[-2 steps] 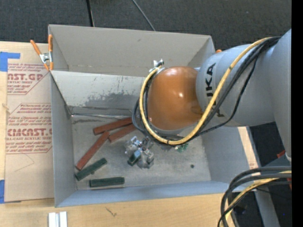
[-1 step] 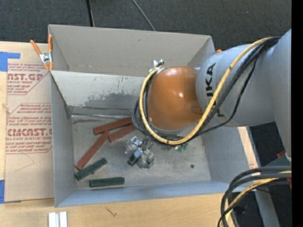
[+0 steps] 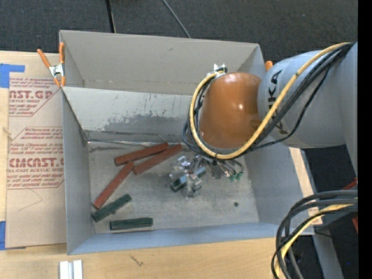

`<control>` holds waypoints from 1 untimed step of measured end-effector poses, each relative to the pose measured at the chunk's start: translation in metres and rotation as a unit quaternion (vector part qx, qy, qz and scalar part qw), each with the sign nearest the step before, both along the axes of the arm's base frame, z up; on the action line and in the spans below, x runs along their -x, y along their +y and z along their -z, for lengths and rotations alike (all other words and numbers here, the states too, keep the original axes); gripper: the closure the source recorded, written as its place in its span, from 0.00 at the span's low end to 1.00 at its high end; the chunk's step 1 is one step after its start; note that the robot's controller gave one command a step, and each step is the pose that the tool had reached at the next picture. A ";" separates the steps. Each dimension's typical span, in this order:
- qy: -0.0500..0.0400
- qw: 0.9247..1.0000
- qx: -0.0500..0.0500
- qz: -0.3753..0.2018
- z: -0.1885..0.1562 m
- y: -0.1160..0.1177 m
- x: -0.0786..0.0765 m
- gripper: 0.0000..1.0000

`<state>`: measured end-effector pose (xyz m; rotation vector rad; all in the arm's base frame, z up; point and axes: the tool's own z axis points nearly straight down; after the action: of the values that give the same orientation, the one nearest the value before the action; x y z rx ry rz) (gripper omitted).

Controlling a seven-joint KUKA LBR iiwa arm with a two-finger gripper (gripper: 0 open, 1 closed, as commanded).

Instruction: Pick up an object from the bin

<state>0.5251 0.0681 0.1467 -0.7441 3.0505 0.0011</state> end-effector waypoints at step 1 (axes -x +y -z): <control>0.000 1.000 0.000 0.000 0.000 0.000 0.000 1.00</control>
Offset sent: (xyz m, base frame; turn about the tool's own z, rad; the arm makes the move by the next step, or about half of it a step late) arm -0.0127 -0.0056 0.0848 0.0001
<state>0.5251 0.0681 0.1467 -0.7441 3.0505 0.0011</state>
